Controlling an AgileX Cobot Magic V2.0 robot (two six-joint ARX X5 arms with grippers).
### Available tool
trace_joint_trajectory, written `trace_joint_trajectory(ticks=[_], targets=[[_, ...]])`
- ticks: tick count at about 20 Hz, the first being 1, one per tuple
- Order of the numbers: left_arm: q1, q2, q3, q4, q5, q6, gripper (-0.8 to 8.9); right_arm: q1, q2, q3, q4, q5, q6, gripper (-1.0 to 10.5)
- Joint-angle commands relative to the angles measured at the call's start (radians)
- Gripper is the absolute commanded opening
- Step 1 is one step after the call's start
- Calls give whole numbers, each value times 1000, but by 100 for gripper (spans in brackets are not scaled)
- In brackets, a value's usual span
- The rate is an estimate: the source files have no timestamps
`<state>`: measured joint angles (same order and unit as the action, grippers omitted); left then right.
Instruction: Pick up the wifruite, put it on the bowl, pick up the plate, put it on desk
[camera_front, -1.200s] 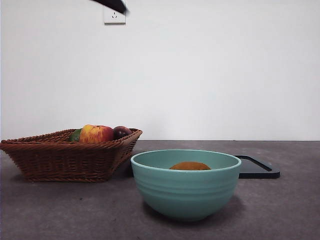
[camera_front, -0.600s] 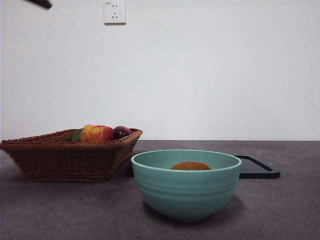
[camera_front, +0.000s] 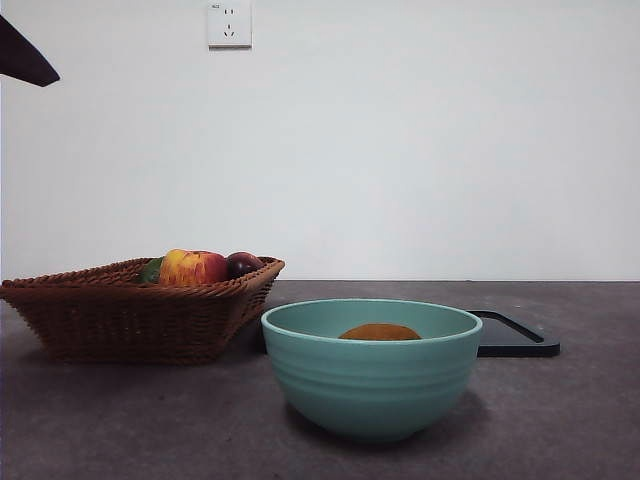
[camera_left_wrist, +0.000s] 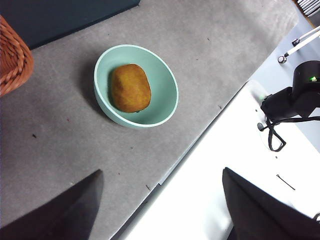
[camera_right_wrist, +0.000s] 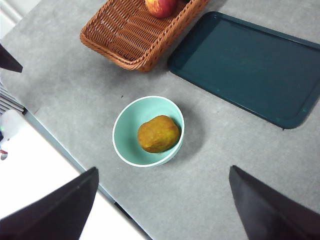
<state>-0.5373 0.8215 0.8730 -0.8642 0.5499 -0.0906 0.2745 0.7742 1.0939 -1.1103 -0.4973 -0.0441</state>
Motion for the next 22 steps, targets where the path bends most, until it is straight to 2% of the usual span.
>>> trace_joint_trajectory(ticks=[1, 5, 7, 11, 15, 16, 22], targets=[[-6, 3, 5, 13, 6, 18, 375, 5, 23, 15, 11, 0, 48, 419], [-6, 3, 5, 20, 6, 18, 375, 29, 63, -71, 96, -1, 138, 419], [-6, 3, 5, 20, 6, 19, 375, 57, 73, -165, 209, -1, 223, 419], [-6, 3, 5, 21, 6, 19, 375, 145, 121, -330, 425, 12, 344, 418], [-6, 3, 5, 23, 6, 19, 375, 244, 219, -412, 559, 167, 385, 406], [-6, 3, 5, 23, 6, 19, 375, 265, 251, -412, 575, 206, 385, 360], [-6, 3, 5, 22, 6, 19, 375, 361, 401, -412, 716, 327, 404, 249]])
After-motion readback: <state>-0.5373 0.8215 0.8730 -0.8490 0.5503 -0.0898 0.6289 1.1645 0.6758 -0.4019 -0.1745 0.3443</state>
